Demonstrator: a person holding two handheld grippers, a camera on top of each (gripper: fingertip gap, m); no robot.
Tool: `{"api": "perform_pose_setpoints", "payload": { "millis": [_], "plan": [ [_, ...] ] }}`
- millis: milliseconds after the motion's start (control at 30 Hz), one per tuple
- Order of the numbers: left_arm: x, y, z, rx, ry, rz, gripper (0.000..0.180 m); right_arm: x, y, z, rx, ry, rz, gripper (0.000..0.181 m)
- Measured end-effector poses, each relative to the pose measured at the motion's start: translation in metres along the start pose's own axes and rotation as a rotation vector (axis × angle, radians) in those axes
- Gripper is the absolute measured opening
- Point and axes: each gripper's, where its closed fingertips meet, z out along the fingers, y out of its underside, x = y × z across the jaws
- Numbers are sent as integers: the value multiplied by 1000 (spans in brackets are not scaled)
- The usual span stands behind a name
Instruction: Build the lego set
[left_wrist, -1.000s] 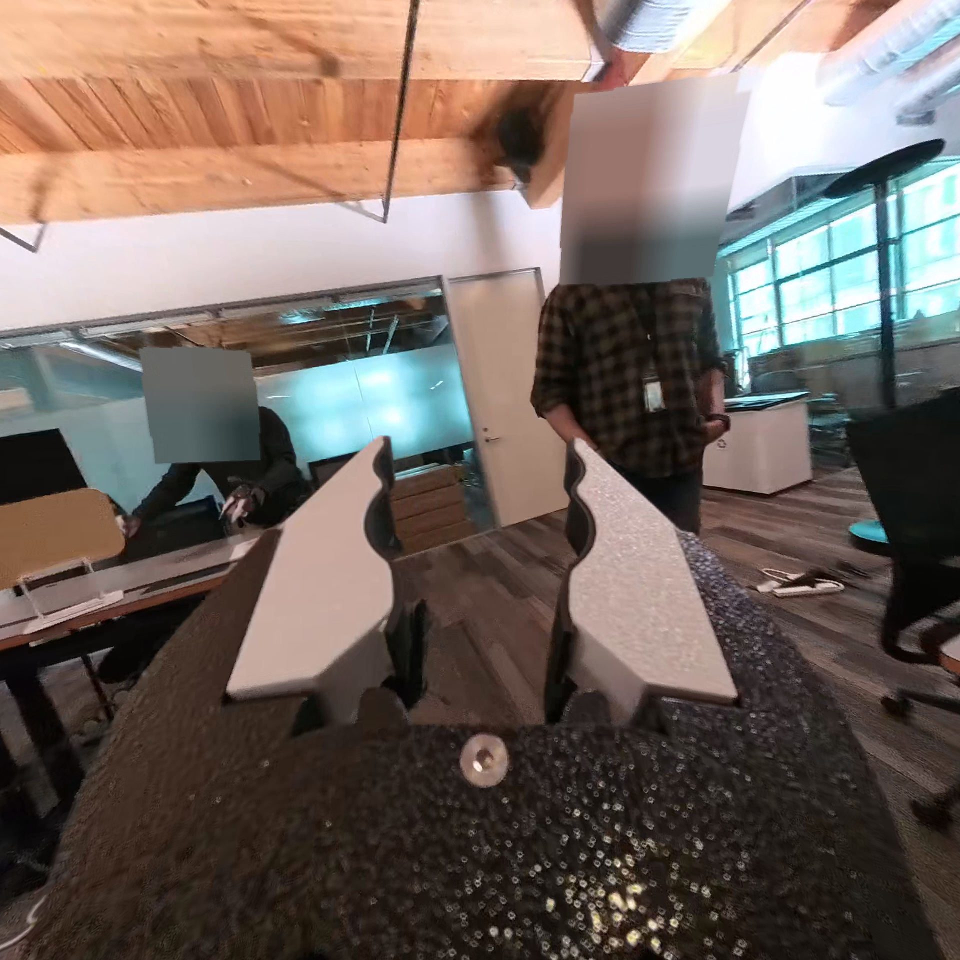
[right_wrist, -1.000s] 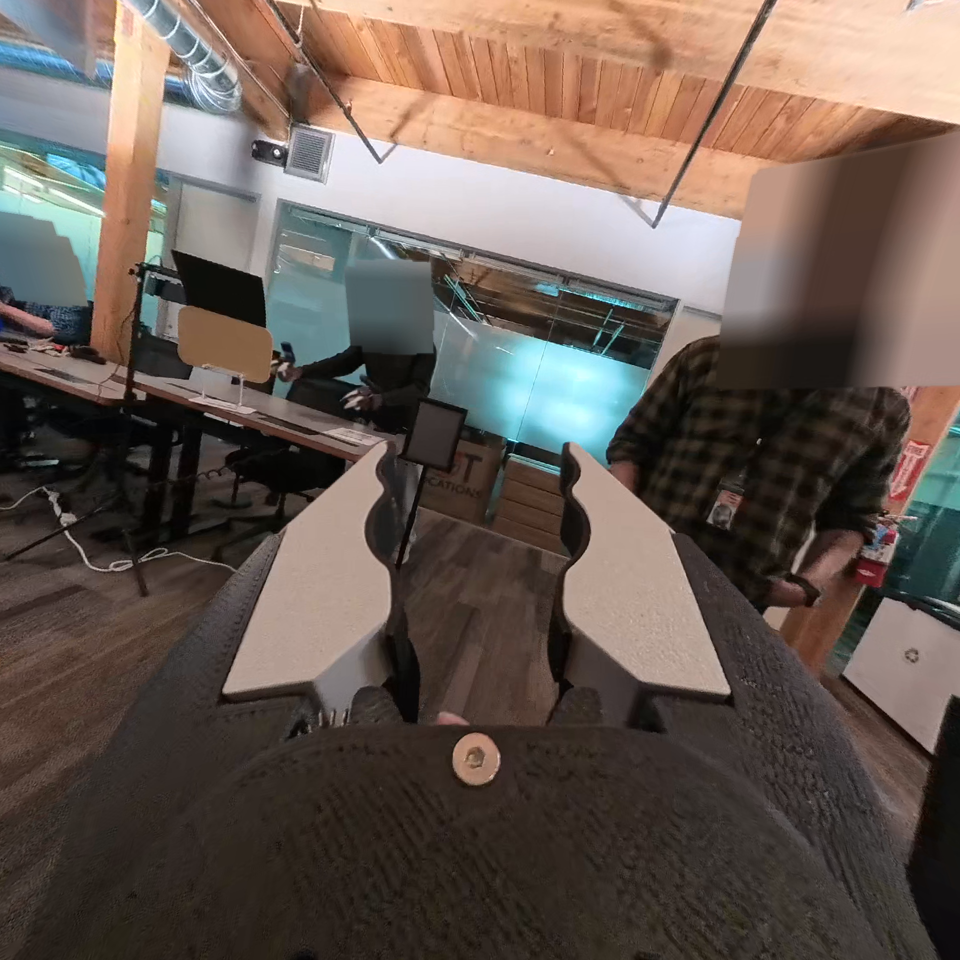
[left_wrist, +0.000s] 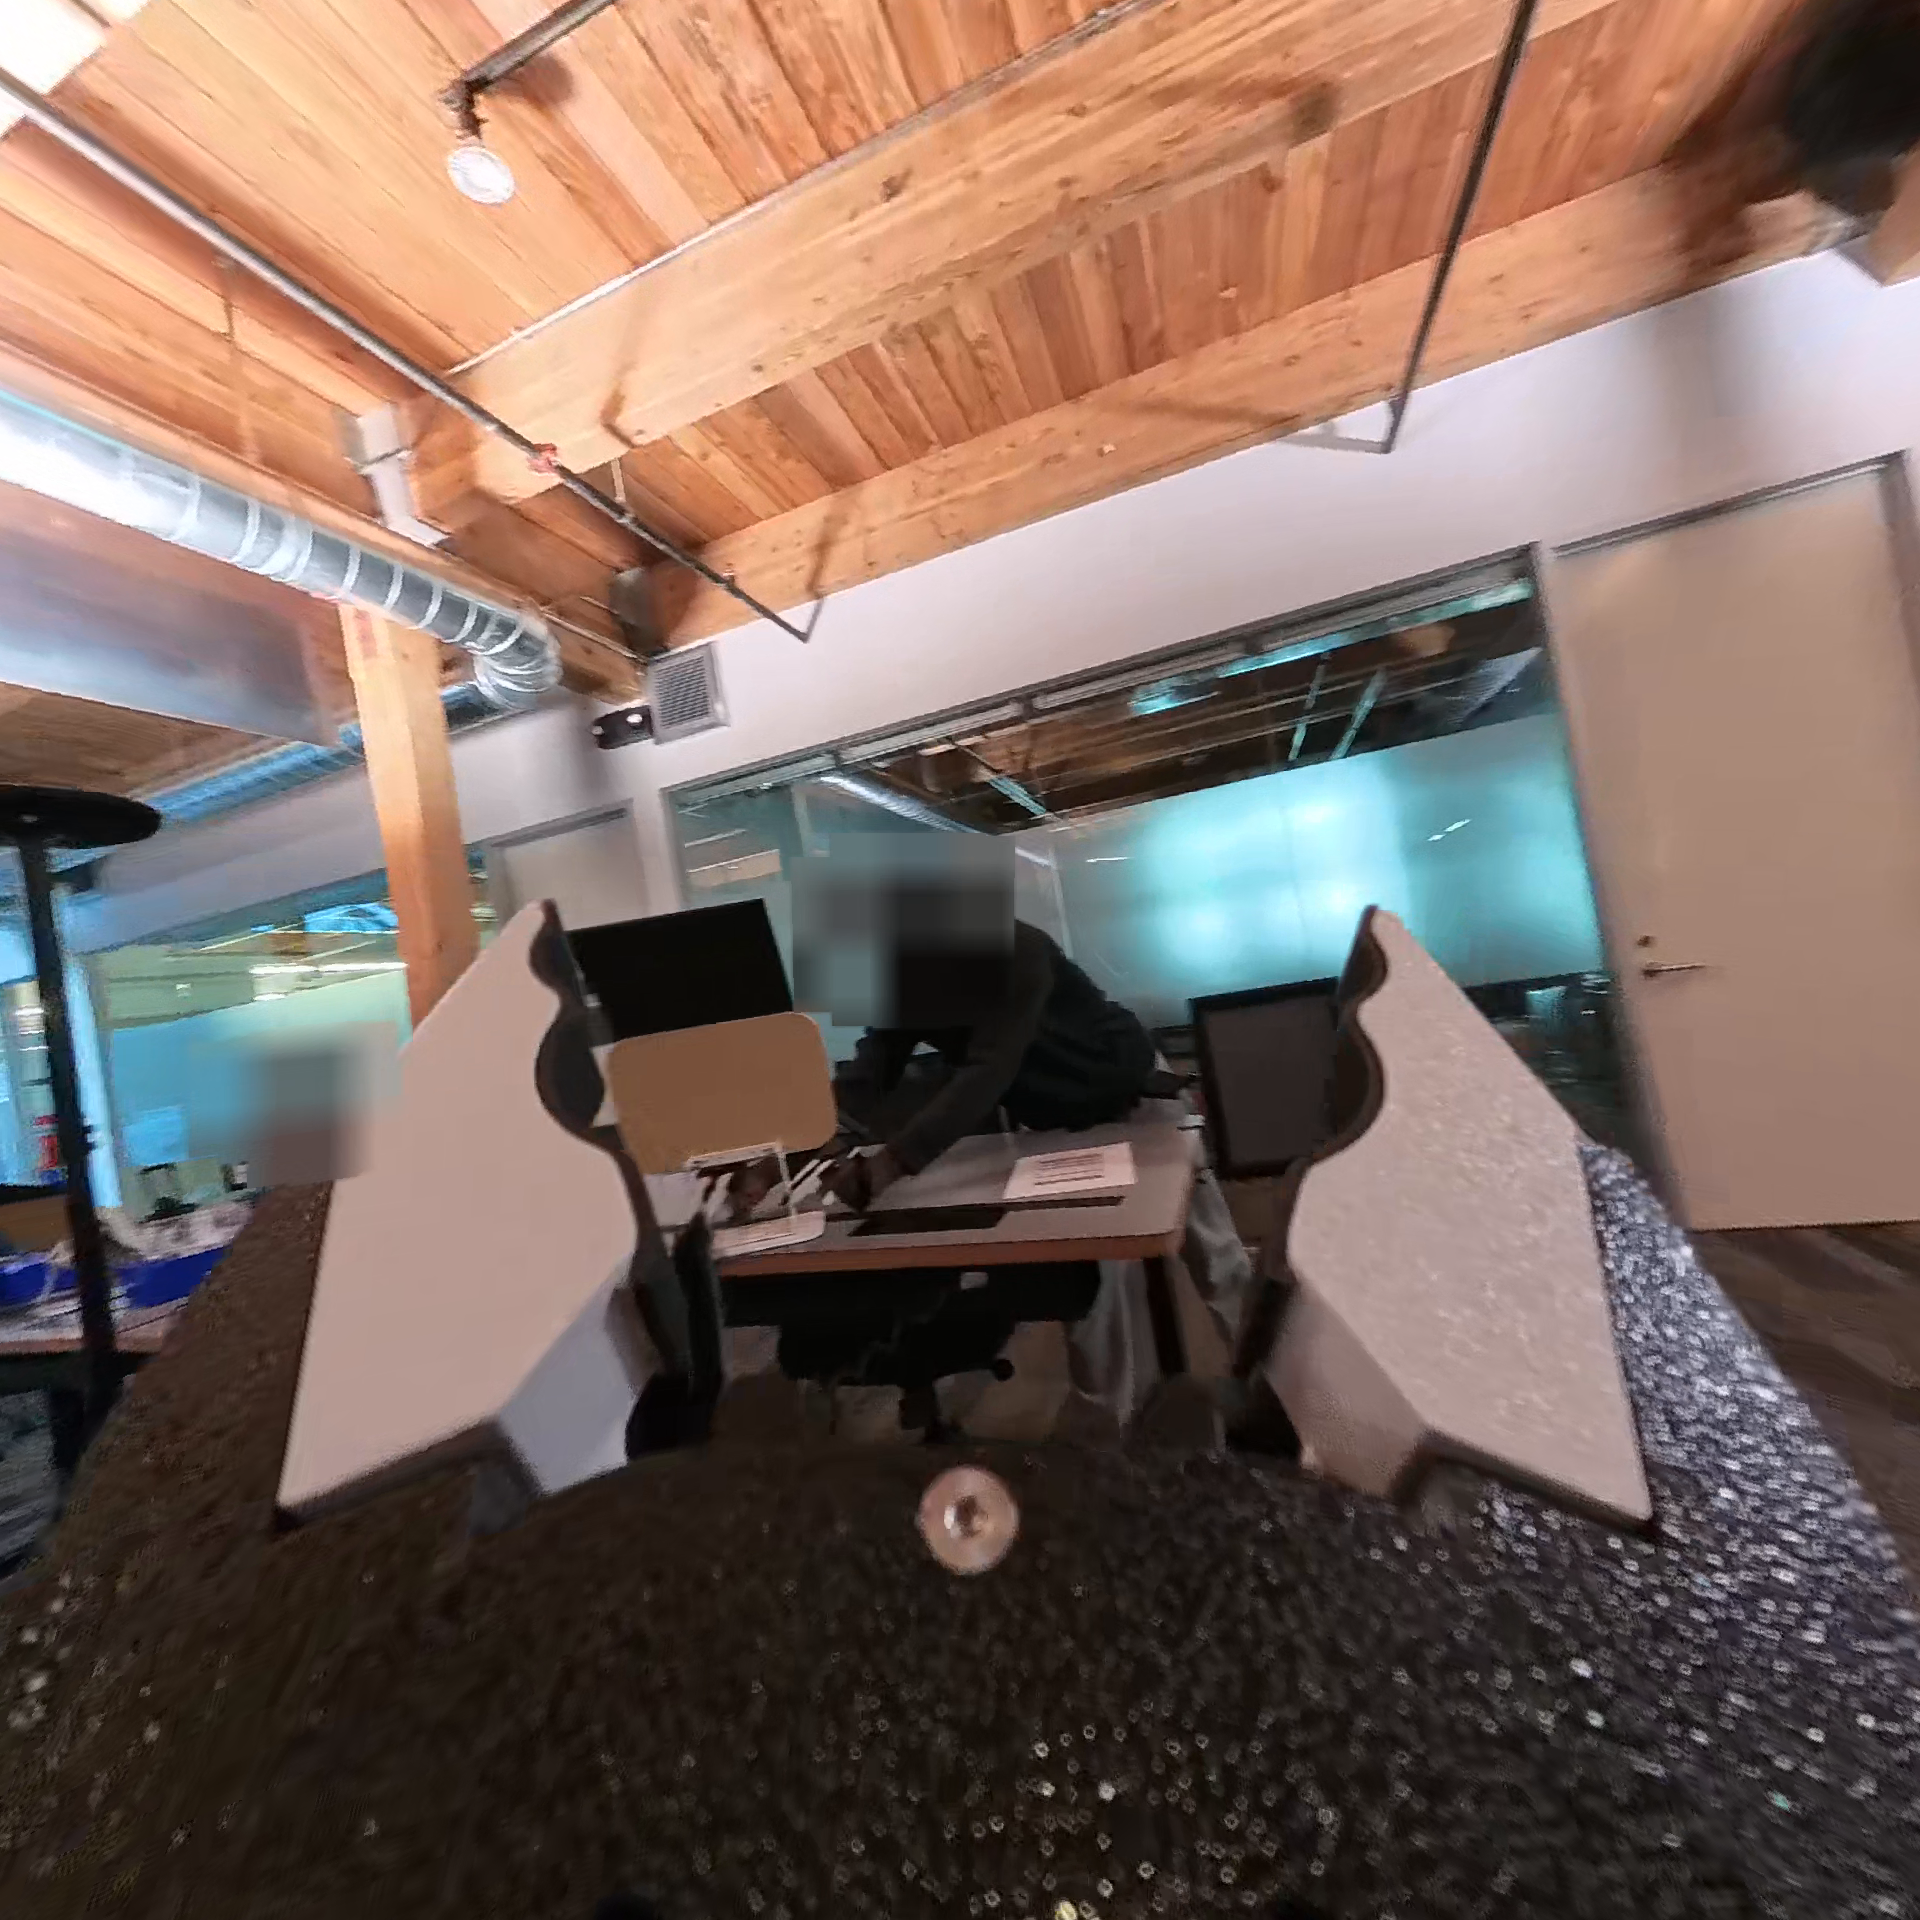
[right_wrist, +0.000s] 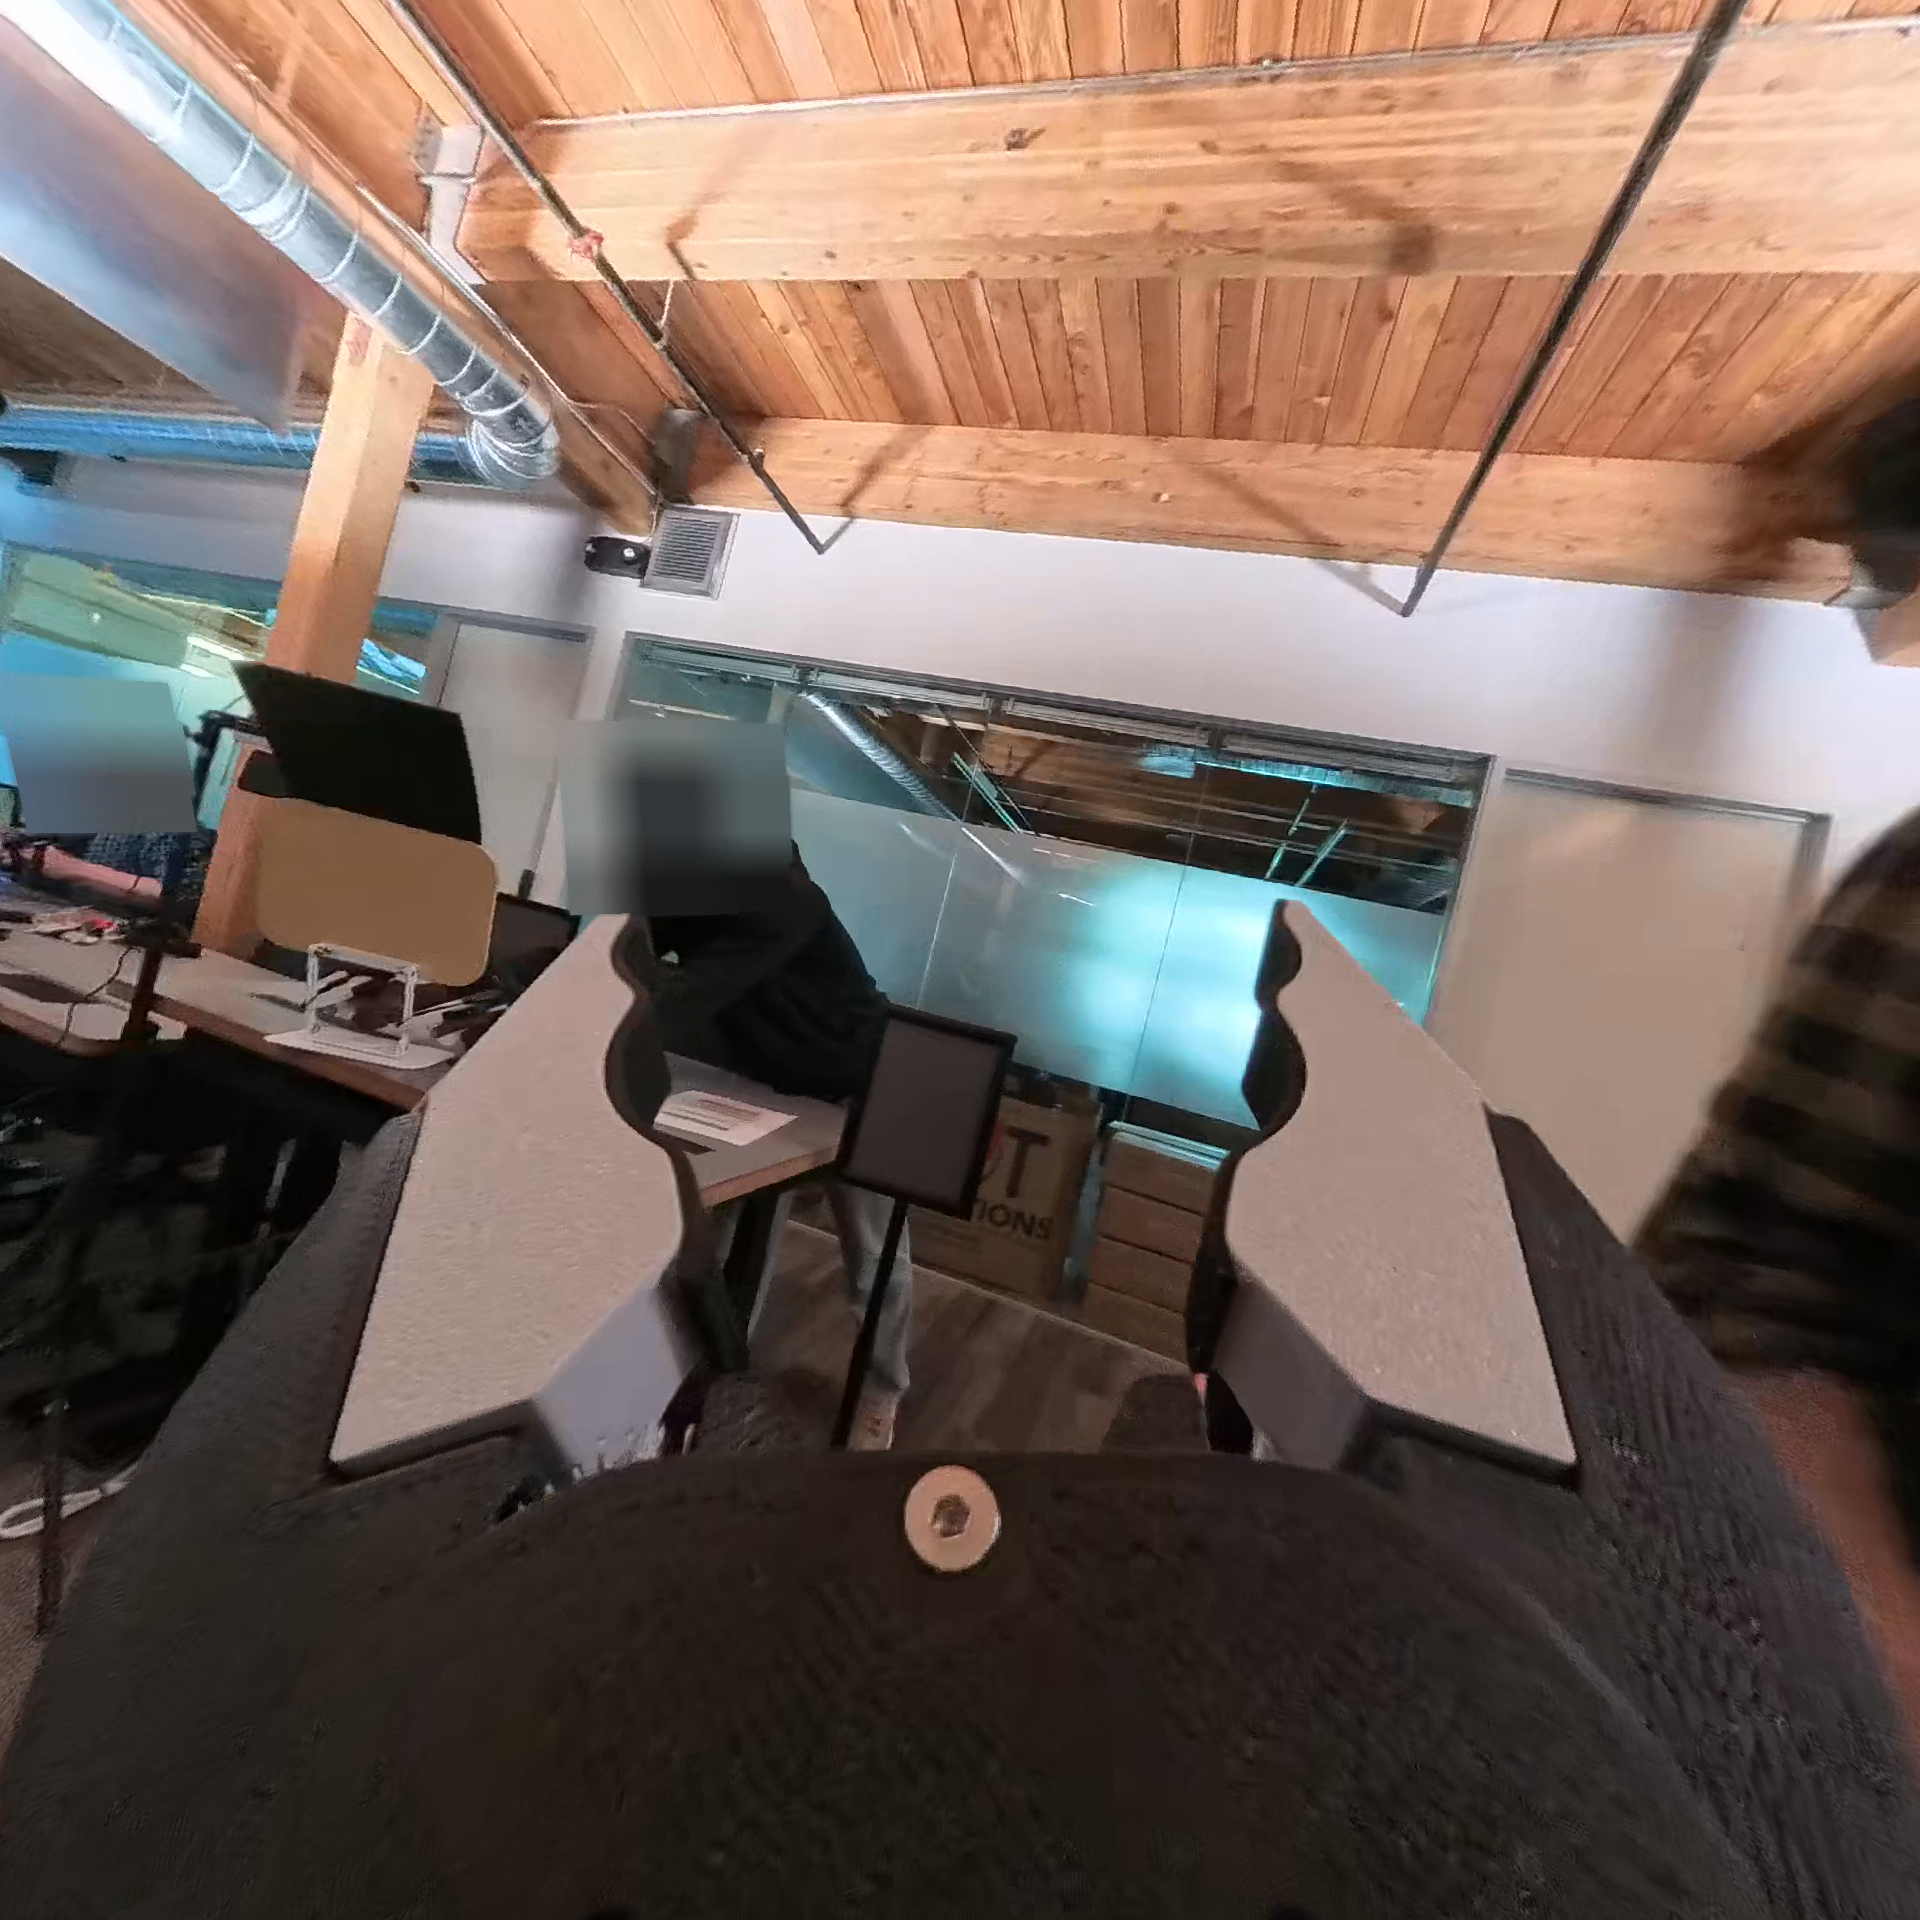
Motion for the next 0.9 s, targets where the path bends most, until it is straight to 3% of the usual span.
{"api": "perform_pose_setpoints", "payload": {
  "millis": [333, 433, 500, 667, 900],
  "plan": [
    [-132, 108, 98, 35, -407, 121, 140, -114, 142, 272, 107, -217, 166, 116],
    [-160, 117, 117, 8, -484, 270, 137, -179, 162, 357, 149, -338, 176, 116],
    [-188, 124, 111, -27, -586, 399, 131, -230, 171, 401, 181, -422, 242, 115],
    [-272, 146, 72, -155, -827, 489, 133, -397, 190, 470, 231, -644, 415, 116],
    [-403, 156, 43, -163, -1064, 570, 132, -627, 161, 535, 278, -872, 630, 115]
  ]
}}
